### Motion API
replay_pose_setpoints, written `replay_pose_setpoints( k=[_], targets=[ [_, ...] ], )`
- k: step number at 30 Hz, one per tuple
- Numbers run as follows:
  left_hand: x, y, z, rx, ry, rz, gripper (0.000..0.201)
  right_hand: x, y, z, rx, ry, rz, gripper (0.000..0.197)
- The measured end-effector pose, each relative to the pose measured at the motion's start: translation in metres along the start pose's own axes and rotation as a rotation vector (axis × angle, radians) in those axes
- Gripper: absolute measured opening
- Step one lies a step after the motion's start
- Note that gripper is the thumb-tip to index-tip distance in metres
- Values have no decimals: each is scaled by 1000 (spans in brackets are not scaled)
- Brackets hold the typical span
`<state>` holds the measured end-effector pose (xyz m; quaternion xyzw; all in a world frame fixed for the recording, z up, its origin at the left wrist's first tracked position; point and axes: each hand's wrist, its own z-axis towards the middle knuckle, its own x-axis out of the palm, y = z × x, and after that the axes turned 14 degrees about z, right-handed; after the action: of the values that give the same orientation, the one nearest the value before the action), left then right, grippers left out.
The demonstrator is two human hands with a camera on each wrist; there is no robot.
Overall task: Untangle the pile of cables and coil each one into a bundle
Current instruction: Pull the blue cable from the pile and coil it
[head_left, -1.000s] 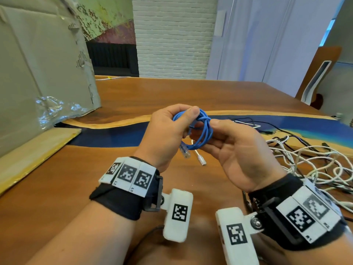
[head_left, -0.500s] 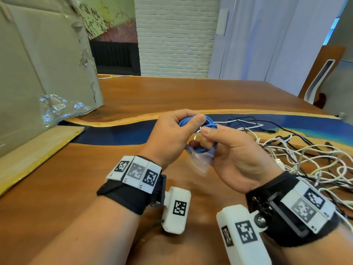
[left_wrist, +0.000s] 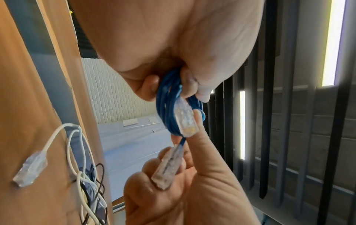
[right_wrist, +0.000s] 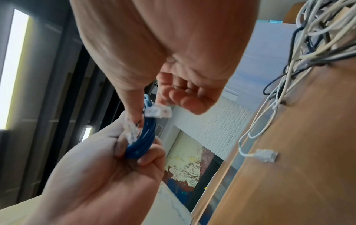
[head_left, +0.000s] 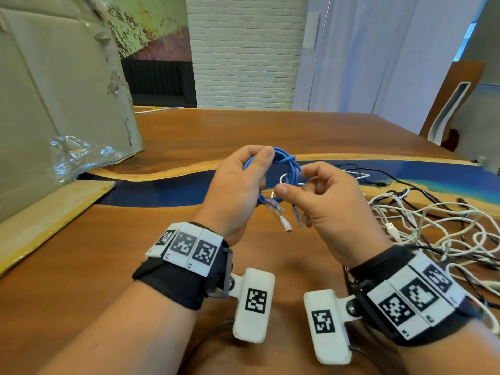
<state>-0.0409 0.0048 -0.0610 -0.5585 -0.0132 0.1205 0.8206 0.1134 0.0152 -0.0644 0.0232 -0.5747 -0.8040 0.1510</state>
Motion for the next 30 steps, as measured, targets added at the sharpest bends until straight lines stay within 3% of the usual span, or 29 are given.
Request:
replay_pose_setpoints(
  k=[6, 14, 23, 30],
  targets=[
    [5, 0, -1, 4, -33, -20, 24, 11, -7, -6, 53, -38, 212, 29],
    [-3, 6, 5, 27, -39, 17, 21, 4, -7, -1, 155, -3, 307, 20],
    [-9, 12, 8, -55, 21, 64, 15, -4, -13, 4, 150, -3, 215, 16],
    [-28, 8, 15, -199, 54, 20, 27, -12, -14, 11, 125, -97, 240, 10]
  ],
)
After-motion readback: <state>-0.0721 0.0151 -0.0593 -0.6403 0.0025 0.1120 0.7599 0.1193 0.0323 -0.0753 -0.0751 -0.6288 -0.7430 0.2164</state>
